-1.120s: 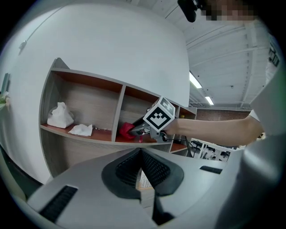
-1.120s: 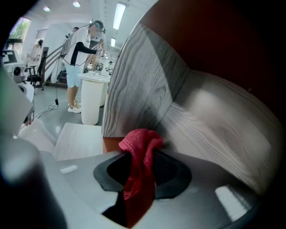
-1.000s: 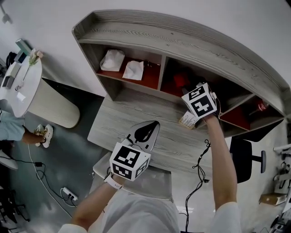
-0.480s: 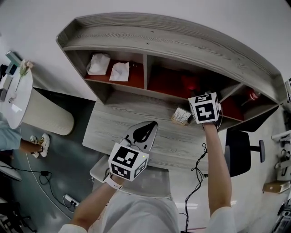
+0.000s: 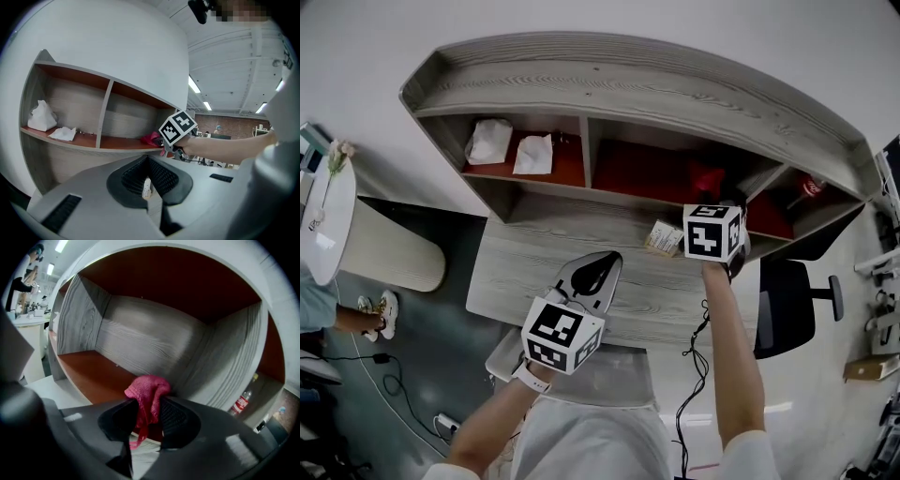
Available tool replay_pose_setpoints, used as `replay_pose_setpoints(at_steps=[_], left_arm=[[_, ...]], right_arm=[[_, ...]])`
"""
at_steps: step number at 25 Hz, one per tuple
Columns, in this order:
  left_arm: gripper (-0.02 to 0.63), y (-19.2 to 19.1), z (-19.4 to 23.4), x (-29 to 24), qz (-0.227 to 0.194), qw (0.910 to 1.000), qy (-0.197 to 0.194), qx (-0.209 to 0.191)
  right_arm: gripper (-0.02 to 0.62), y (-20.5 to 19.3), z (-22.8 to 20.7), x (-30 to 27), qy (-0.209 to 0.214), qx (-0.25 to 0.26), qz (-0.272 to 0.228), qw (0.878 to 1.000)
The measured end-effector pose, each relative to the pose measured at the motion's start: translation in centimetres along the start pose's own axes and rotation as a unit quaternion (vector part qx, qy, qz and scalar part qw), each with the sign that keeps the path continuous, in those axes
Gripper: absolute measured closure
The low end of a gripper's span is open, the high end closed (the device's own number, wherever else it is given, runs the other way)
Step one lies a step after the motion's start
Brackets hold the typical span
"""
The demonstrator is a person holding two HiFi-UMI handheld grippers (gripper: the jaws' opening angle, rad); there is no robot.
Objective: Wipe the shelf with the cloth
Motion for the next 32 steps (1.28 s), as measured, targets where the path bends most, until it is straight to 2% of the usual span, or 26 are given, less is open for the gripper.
replay_pose_setpoints(at_steps=[5,9,11,13,15,18,21,23,28,30,32], left_arm=[[0.6,0.0,0.4,0.4,0.001,1.0,-0.008,0.002],[0.6,-0.3,1.1,1.1,0.009,0.9998,-0.017,0.004],[0.6,-0.2,1.4,1.2,0.011,0.9997,-0.021,0.005],[0.6,0.1,1.6,1.3,0.013,0.9995,-0.027,0.004],[0.6,0.5,1.9,1.5,0.014,0.9994,-0.033,0.0],[0.6,1.1,2.4,1.7,0.014,0.9992,-0.038,-0.004],[0.6,1.1,2.7,1.5,0.014,0.999,-0.043,-0.004],[0.6,0.9,3.0,1.3,0.014,0.9988,-0.046,-0.001],[0.6,0.6,3.2,1.1,0.019,0.9984,-0.054,-0.003],[0.6,0.6,3.1,1.1,0.021,0.9982,-0.056,-0.004],[0.6,0.7,3.3,1.2,0.023,0.9982,-0.056,-0.005]], right_arm=[[0.469,-0.2,-1.2,1.7,-0.059,-0.078,-0.027,0.995],[0.469,0.2,-1.7,3.0,-0.063,-0.163,-0.05,0.983],[0.469,0.5,-1.8,3.1,-0.049,-0.223,-0.053,0.972],[0.468,0.5,-2.0,2.9,-0.034,-0.298,-0.054,0.953],[0.468,0.2,-2.1,2.7,-0.016,-0.382,-0.05,0.923],[0.468,-0.4,-2.0,2.4,0.011,-0.496,-0.05,0.867],[0.468,-1.2,-2.1,2.3,0.024,-0.579,-0.052,0.813],[0.468,-1.6,-2.1,2.1,0.027,-0.632,-0.056,0.773],[0.468,-2.9,-2.1,1.4,-0.002,-0.742,-0.066,0.667],[0.468,-3.3,-2.3,1.1,-0.023,-0.769,-0.067,0.636],[0.468,-3.5,-2.6,0.8,-0.039,-0.788,-0.066,0.611]])
Point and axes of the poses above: the fingertips, and each gripper's own axes: x backward along the fingers, z to its left, y out of its top, the point moved 6 cm from there along x, backward along the fingers, and after that the axes turned 2 degrees about -y, right-handed, at the moved point
